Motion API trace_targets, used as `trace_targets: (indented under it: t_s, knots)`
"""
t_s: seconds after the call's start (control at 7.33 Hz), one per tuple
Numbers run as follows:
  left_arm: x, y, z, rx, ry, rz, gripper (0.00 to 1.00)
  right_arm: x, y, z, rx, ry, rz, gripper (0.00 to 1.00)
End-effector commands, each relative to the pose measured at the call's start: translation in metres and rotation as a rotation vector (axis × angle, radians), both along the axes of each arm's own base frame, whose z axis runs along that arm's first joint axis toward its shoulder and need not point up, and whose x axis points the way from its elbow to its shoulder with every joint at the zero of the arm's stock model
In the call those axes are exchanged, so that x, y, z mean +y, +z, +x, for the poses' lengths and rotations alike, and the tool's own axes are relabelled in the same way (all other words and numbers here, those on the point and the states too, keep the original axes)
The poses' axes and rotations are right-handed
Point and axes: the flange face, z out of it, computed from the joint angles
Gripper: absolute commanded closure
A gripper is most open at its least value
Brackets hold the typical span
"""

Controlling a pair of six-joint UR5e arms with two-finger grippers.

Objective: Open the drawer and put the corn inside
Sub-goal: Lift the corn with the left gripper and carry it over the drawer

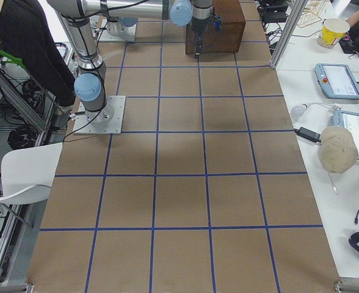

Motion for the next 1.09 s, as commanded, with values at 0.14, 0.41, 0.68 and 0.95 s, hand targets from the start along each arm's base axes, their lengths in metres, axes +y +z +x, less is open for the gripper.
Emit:
trace_targets:
  t_s: [0.14,0.41,0.68,0.95]
  knots:
    - [-0.003,0.062,-0.014,-0.021,-0.019,-0.025,1.0,0.0,0.0,0.0,0.0,0.0,-0.001,0.0]
    - [-0.011,0.111,-0.048,-0.023,-0.059,-0.025,1.0,0.0,0.0,0.0,0.0,0.0,0.001,0.0]
    - [-0.021,0.177,-0.079,-0.029,-0.094,-0.033,1.0,0.0,0.0,0.0,-0.002,0.0,-0.001,0.0]
    - [-0.039,0.203,-0.162,-0.03,-0.214,-0.038,1.0,0.0,0.0,0.0,-0.003,0.0,-0.001,0.0]
